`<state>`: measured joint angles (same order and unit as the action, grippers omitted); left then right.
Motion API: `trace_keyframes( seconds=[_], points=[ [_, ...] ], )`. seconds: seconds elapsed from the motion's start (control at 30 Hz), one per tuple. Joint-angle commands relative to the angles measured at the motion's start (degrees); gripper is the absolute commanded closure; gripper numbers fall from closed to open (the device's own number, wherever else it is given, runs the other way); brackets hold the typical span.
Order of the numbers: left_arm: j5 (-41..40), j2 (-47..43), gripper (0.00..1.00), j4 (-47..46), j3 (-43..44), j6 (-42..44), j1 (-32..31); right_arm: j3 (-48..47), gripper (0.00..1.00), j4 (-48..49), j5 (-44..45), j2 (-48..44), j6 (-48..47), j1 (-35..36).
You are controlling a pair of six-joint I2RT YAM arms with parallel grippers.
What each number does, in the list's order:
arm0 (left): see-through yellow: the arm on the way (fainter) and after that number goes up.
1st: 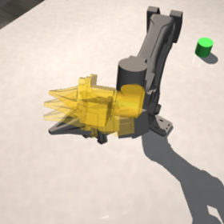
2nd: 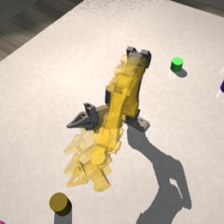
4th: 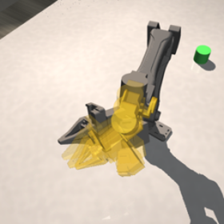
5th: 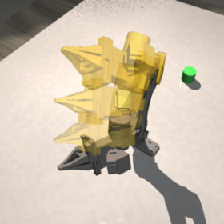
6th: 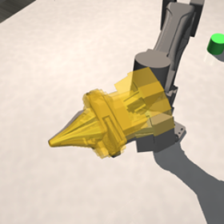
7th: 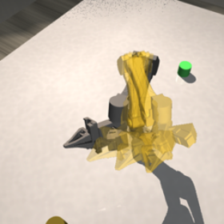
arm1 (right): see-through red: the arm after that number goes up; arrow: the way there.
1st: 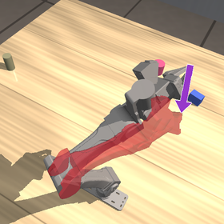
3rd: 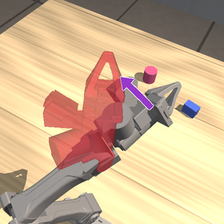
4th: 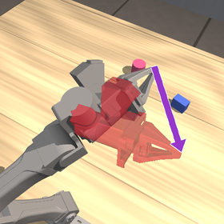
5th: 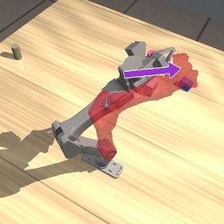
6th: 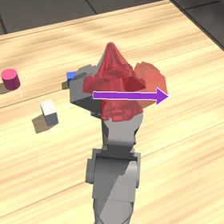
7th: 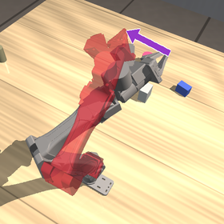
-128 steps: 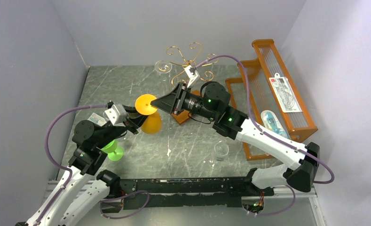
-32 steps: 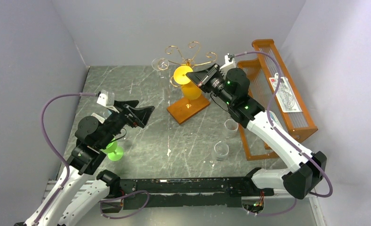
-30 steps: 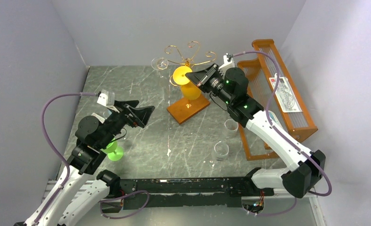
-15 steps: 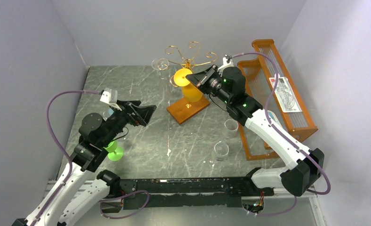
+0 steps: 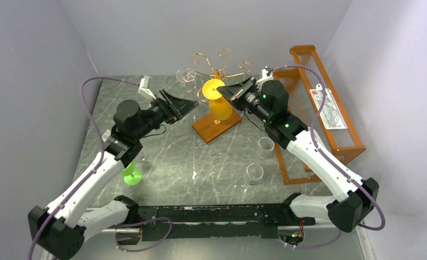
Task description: Place the wine glass upside down on the wine glass rack
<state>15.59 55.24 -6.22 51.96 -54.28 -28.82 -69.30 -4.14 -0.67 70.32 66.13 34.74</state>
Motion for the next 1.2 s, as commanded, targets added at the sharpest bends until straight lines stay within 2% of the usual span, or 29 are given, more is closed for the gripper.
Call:
trace_keyframes(
  seconds=[0.0,0.13,0.33,0.63,0.73,0.8,0.87,1.17],
  points=[
    [8.89,5.31,0.31,-11.7,2.51,-11.38,-0.19,1.65,1.0,1.99,-0.43,-1.15,1.42,-0.22],
    [8.07,7.96,0.4,-13.19,4.63,-13.88,-0.18,2.36,1.0,3.29,-1.18,-1.31,1.39,-0.33],
    [5.77,10.95,0.41,-13.34,5.52,-18.54,-0.19,3.66,1.0,5.54,-2.76,-2.14,1.37,-0.46],
    [0.4,11.96,0.28,-8.18,7.26,-19.9,-0.36,5.97,1.0,8.54,-3.62,-3.61,2.7,-0.8],
    [1.86,13.21,0.34,-8.45,9.04,-19.47,-0.35,5.84,1.0,8.53,-4.3,-3.45,2.6,-0.9],
    [2.85,14.05,0.47,-9.16,9.42,-20.52,-0.48,5.91,1.0,8.78,-4.51,-3.53,2.56,-0.9],
    [2.16,14.12,0.55,-10.49,8.35,-21.79,-1.2,6.37,1.0,9.43,-4.61,-3.76,2.56,-0.9],
    [3.7,16.74,0.59,-12.47,8.9,-23.38,-2.38,6.98,1.0,10.93,-5.83,-3.35,3.03,-0.85]
  ],
)
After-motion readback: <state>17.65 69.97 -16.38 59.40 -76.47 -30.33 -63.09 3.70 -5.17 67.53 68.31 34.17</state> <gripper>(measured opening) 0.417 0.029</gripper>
